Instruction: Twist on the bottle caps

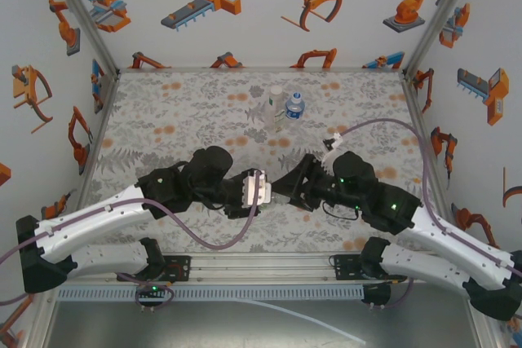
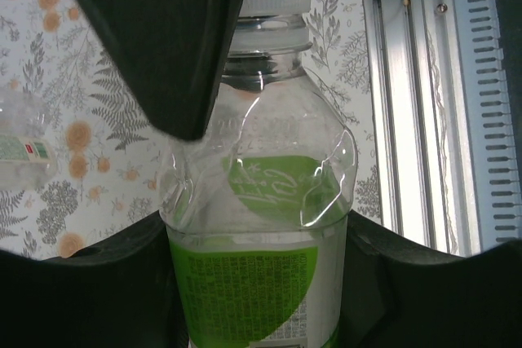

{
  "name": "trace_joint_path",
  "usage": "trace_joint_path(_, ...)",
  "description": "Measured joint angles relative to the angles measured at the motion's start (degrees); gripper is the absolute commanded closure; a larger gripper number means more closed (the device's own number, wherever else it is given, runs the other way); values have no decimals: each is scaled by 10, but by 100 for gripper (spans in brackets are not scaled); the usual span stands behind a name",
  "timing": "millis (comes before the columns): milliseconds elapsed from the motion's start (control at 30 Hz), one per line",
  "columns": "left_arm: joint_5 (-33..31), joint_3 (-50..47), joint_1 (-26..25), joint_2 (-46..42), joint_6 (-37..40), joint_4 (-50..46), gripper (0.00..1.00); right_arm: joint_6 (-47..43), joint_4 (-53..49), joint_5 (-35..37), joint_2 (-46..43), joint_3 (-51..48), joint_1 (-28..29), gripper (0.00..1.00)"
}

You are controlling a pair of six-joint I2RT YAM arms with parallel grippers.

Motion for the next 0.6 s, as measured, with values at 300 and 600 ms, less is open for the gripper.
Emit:
trace_joint_path(300,11,0,0,-2,-2,13,100,-230,-42,30,-23,79,0,32)
trace_joint_path(600,34,0,0,-16,-9,3,100,-626,-40,-71,-66,108,0,44)
